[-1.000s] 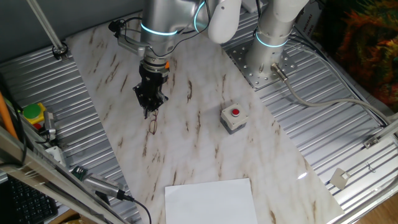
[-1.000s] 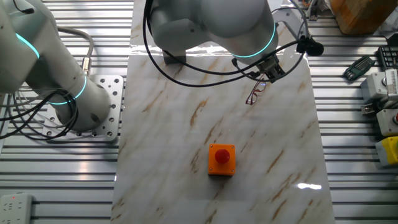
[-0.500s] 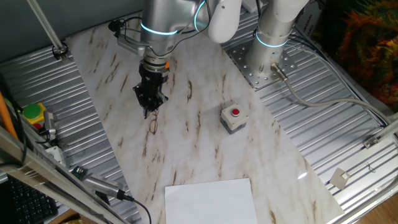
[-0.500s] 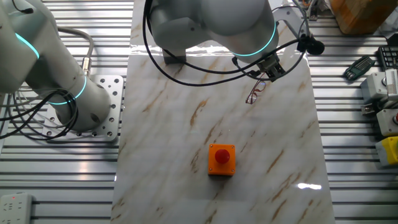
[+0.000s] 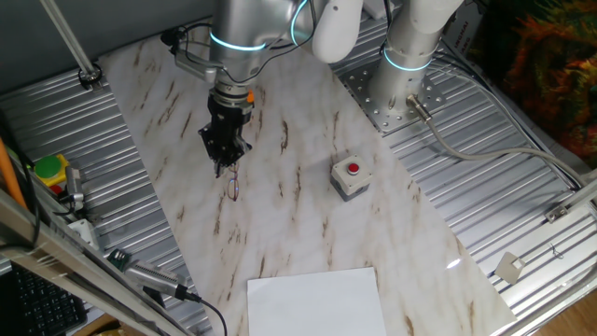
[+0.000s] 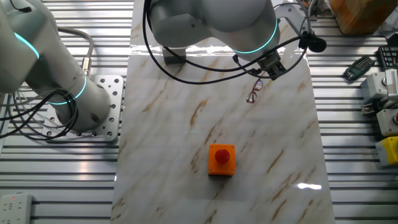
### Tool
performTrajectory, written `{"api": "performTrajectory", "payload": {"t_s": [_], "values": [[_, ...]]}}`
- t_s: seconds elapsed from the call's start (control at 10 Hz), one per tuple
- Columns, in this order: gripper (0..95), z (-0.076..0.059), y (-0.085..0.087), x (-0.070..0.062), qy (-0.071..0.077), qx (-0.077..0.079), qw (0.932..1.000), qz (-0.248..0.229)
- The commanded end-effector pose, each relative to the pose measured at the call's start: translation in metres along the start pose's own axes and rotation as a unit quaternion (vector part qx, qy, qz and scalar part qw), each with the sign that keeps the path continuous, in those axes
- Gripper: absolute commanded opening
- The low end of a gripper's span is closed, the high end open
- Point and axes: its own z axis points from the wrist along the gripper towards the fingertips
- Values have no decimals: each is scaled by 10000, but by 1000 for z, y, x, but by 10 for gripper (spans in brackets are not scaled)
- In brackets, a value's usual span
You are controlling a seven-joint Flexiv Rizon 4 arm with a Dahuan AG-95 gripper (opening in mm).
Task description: Unfold the leg of the glasses (with one hand)
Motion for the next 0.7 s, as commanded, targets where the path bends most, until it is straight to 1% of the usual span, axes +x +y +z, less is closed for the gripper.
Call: {"api": "performTrajectory", "payload": {"t_s": [0.1,0.7], "values": [[0,-4,1,-6,-13,-41,10000,31],[0,-12,4,-19,-55,-74,10000,37]]}}
